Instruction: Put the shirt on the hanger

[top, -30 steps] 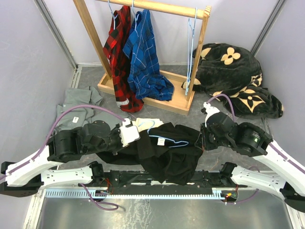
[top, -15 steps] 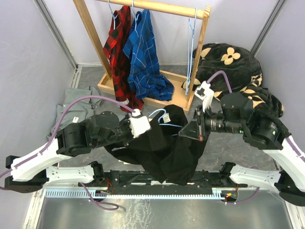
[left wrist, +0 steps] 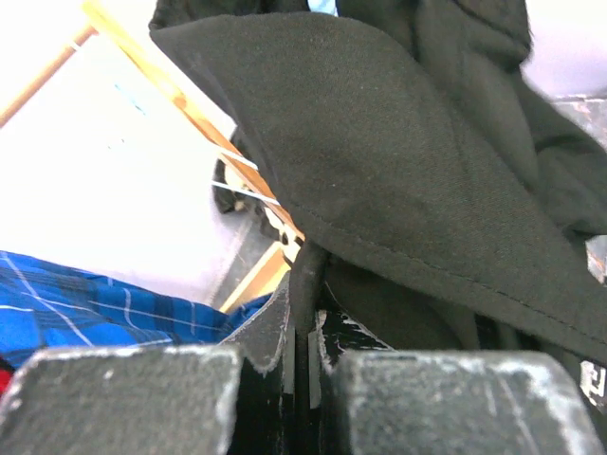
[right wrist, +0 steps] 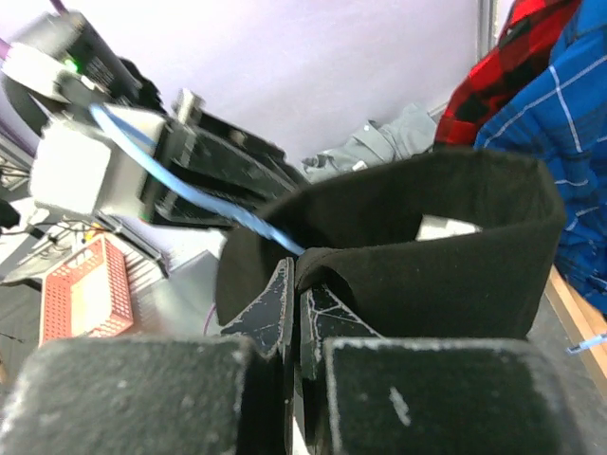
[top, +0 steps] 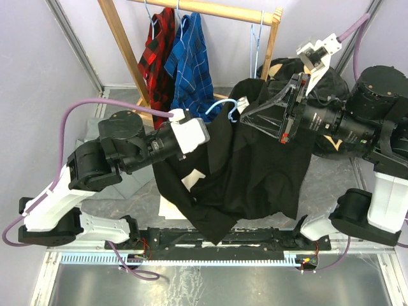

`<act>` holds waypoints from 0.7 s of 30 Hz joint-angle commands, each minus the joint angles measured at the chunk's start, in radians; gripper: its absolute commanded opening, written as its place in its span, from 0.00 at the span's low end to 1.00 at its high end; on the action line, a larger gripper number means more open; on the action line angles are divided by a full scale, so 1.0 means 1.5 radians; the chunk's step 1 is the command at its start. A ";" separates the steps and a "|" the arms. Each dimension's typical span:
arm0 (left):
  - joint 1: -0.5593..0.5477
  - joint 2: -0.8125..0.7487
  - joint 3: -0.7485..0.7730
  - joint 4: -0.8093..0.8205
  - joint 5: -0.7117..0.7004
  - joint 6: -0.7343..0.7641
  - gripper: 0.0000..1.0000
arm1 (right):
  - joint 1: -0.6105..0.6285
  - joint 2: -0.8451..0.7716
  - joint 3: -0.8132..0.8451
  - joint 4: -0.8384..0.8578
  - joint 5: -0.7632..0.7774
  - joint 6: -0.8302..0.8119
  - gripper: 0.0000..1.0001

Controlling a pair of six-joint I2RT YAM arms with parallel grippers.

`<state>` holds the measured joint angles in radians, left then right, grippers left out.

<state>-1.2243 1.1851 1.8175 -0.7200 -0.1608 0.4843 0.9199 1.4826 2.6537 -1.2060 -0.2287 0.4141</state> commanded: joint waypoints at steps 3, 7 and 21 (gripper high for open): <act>0.001 -0.058 -0.068 0.057 -0.014 0.039 0.03 | -0.002 -0.103 -0.256 0.036 0.038 -0.048 0.00; 0.000 -0.192 -0.275 0.097 -0.016 -0.006 0.03 | -0.002 -0.183 -0.459 0.094 0.038 -0.060 0.02; 0.000 -0.429 -0.617 0.149 -0.030 -0.160 0.03 | 0.092 -0.309 -0.944 0.413 0.033 0.052 0.10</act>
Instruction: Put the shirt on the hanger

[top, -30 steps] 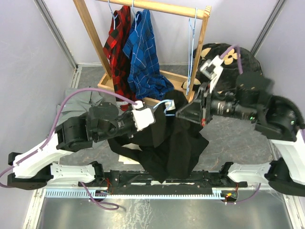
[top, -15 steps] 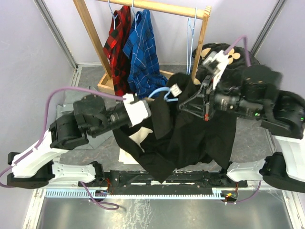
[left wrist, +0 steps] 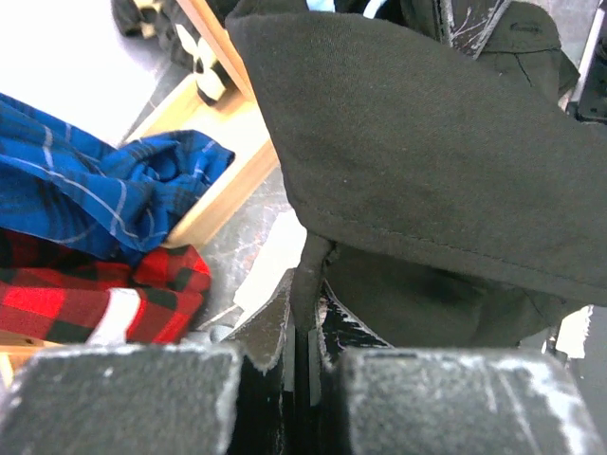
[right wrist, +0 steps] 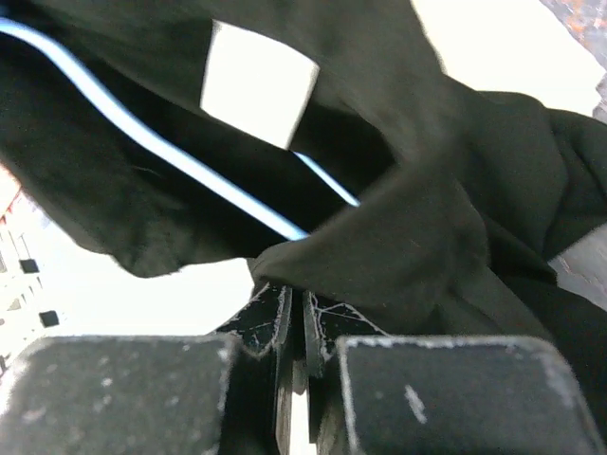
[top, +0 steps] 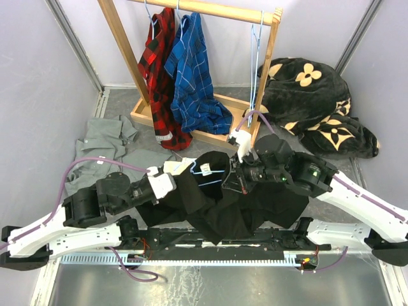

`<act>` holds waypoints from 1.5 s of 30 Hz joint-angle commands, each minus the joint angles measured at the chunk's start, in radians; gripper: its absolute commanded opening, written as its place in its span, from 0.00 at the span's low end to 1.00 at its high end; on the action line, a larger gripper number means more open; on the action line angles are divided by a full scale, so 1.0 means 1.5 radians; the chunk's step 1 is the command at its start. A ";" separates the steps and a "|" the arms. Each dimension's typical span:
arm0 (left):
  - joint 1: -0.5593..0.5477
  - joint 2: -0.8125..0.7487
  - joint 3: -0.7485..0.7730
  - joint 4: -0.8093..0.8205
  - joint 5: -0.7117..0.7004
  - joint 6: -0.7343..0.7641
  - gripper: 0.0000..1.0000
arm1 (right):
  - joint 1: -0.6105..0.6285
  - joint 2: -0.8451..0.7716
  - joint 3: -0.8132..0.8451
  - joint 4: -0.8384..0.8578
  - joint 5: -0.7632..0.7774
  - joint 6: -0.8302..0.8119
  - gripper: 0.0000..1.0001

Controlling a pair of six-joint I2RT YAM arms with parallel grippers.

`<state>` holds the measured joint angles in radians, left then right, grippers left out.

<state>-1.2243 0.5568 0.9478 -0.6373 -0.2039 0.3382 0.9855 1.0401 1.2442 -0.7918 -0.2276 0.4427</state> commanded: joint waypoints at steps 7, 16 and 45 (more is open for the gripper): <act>0.000 -0.066 -0.136 0.168 0.010 -0.100 0.03 | 0.141 0.051 0.048 0.075 0.037 -0.014 0.34; 0.000 -0.201 -0.276 0.310 0.037 -0.096 0.03 | 0.169 -0.048 0.122 -0.146 0.230 -0.107 0.77; 0.000 -0.168 -0.208 0.205 0.231 -0.027 0.03 | 0.169 -0.156 -0.032 -0.054 0.115 -0.388 0.72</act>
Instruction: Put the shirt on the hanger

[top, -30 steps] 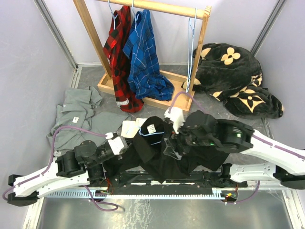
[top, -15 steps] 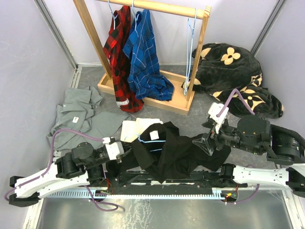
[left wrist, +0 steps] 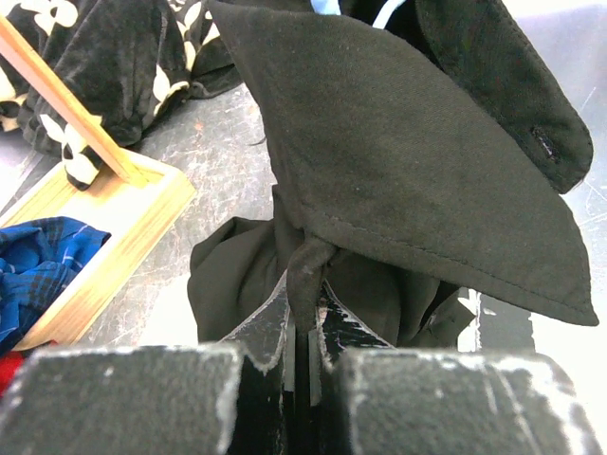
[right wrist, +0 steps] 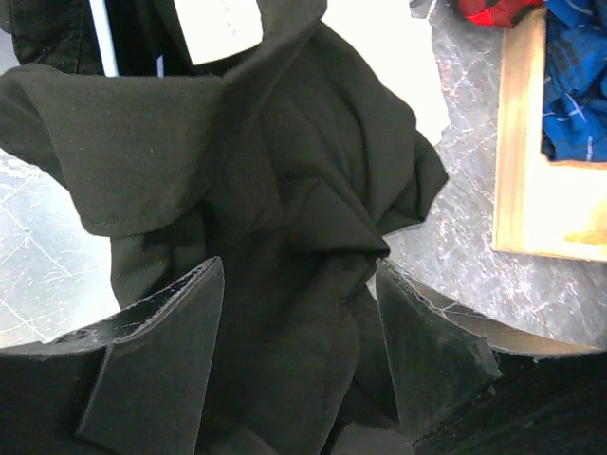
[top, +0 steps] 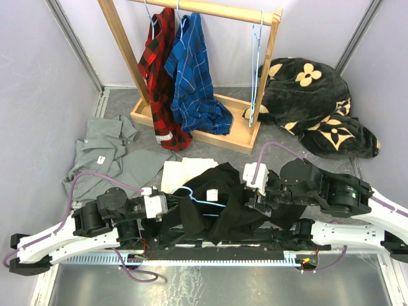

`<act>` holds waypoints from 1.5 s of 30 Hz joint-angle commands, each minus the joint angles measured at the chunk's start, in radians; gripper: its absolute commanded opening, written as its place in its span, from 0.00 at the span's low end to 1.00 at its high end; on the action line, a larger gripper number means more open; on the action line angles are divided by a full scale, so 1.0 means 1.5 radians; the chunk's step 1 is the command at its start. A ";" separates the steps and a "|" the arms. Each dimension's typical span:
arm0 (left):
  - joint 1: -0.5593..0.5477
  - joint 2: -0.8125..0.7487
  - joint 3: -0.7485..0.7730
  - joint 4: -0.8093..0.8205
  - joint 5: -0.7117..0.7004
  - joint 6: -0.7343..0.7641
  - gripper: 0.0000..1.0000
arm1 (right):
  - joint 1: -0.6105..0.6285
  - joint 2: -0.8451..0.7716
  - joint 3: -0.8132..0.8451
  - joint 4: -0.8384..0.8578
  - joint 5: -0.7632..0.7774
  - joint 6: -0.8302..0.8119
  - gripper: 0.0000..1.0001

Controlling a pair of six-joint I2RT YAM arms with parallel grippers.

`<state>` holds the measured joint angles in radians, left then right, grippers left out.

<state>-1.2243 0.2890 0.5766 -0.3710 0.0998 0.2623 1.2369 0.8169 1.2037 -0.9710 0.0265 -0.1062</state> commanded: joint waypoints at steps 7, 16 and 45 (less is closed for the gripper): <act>0.000 0.026 0.050 0.019 0.036 0.032 0.03 | 0.002 0.001 0.023 0.043 -0.018 -0.015 0.70; 0.000 0.025 0.059 0.005 0.030 0.041 0.03 | 0.002 -0.047 0.060 0.021 -0.078 0.029 0.74; 0.000 0.033 0.071 -0.008 0.031 0.043 0.03 | 0.002 0.010 -0.001 0.083 -0.153 0.060 0.55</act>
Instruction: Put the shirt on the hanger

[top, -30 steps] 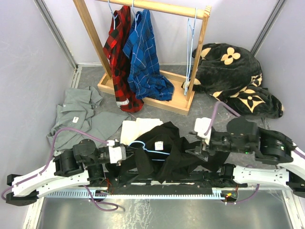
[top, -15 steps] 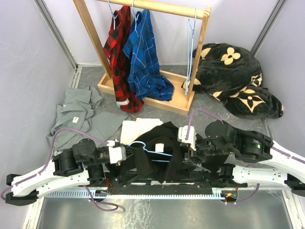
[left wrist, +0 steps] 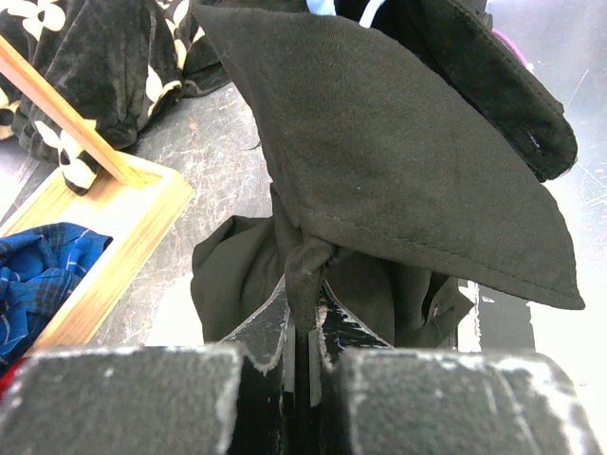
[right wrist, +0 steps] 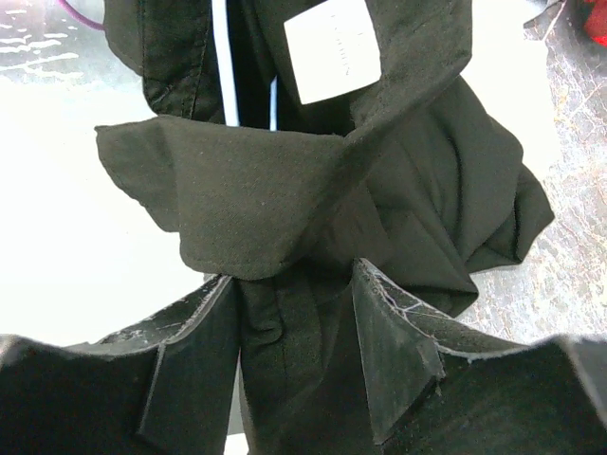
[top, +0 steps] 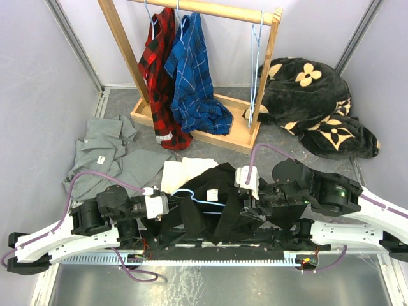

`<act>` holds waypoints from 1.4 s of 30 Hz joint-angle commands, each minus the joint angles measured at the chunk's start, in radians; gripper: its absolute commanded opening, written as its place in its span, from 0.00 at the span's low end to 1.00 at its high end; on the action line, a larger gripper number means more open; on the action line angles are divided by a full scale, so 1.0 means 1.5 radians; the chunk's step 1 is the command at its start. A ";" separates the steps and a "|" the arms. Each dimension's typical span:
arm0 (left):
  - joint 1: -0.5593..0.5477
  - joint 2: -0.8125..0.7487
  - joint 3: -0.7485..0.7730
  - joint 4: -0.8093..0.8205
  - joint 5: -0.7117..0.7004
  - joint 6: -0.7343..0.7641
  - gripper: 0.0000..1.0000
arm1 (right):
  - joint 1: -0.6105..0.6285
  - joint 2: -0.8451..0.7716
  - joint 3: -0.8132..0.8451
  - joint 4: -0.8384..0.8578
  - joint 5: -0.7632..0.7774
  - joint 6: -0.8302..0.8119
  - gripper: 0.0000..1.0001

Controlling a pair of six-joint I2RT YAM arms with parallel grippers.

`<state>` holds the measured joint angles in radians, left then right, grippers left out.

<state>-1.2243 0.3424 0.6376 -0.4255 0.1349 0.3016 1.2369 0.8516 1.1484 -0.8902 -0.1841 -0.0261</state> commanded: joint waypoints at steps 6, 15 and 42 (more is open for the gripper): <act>0.000 -0.001 0.027 0.038 0.009 0.012 0.03 | 0.002 0.007 0.013 0.050 -0.028 0.018 0.47; 0.000 0.024 0.027 0.053 0.028 0.008 0.03 | 0.002 0.028 0.006 0.100 -0.046 0.032 0.35; 0.000 -0.014 0.080 -0.011 -0.027 -0.028 0.72 | 0.002 -0.073 0.058 -0.048 0.029 0.018 0.00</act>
<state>-1.2236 0.2733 0.7025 -0.4519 0.0826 0.2852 1.2392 0.7334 1.1687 -0.9657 -0.1440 0.0177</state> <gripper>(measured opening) 0.614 0.021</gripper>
